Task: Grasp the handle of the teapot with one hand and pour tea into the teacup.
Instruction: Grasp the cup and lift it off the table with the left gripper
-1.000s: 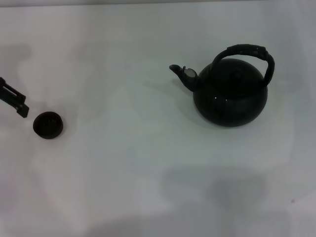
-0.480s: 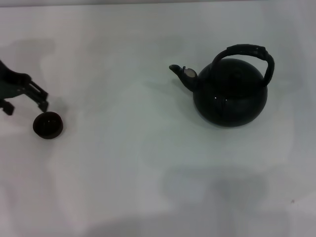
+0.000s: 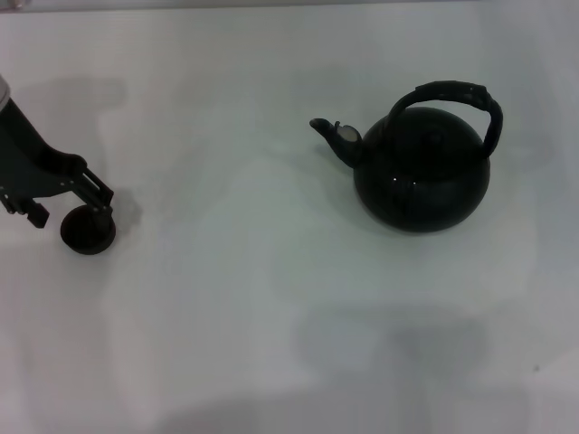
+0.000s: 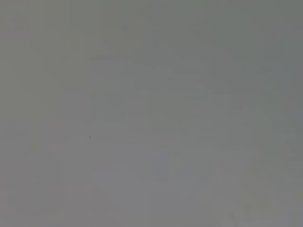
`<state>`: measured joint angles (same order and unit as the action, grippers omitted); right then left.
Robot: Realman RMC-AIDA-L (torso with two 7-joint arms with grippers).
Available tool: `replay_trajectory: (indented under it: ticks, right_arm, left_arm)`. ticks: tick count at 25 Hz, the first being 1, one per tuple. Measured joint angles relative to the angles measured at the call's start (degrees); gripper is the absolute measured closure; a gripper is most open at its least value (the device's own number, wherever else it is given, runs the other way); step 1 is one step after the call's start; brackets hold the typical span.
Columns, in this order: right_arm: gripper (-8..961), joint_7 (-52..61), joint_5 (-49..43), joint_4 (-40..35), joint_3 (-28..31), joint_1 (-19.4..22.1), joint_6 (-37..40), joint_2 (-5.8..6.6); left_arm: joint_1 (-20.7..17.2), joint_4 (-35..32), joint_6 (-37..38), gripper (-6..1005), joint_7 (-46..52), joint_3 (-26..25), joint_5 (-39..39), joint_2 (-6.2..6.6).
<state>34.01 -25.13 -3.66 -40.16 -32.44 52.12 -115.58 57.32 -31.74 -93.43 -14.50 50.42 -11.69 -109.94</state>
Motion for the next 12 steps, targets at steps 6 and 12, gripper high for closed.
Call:
replay_trajectory:
  ticks: [6, 12]
  right_arm:
    - [213, 0.0, 0.01, -0.12, 0.0, 0.0, 0.0, 0.05]
    - [213, 0.01, 0.17, -0.12, 0.0, 0.12, 0.0, 0.08]
  left_arm:
    - [0.0, 0.01, -0.06, 122, 0.44, 0.53, -0.02, -0.02]
    - [-0.02, 0.06, 0.14, 122, 0.44, 0.56, -0.07, -0.12]
